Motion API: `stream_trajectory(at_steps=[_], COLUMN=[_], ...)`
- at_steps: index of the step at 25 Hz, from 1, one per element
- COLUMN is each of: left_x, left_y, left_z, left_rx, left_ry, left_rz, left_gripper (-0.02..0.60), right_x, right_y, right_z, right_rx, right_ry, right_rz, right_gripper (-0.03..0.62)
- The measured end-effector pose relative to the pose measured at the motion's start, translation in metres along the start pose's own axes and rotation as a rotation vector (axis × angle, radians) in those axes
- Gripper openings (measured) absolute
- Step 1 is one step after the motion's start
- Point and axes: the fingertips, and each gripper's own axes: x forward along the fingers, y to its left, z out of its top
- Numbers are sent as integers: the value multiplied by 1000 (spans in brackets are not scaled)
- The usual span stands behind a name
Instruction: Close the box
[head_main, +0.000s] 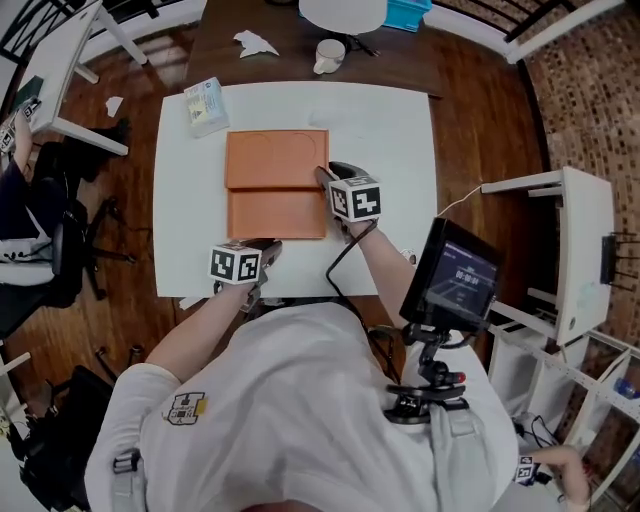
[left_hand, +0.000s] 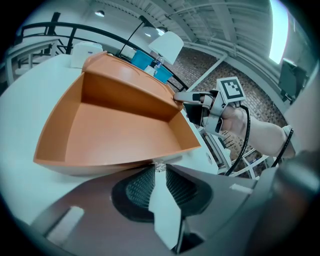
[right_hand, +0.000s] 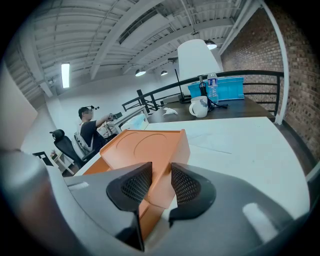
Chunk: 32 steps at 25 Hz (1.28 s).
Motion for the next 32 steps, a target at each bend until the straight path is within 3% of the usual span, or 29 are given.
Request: stream_trajectory(at_steps=[23,32], left_x=[13,20], left_y=[9,22], left_z=[29,67], left_rx=[-13,5], left_ry=[-15,-40], left_rz=[-18,-5], left_gripper=[64,64], right_x=[-1,-1], right_y=[-2,-2], right_z=[0,0], right_rx=[16,23], right_ry=[-2,6], right_rz=[11,7], right_gripper=[118,118])
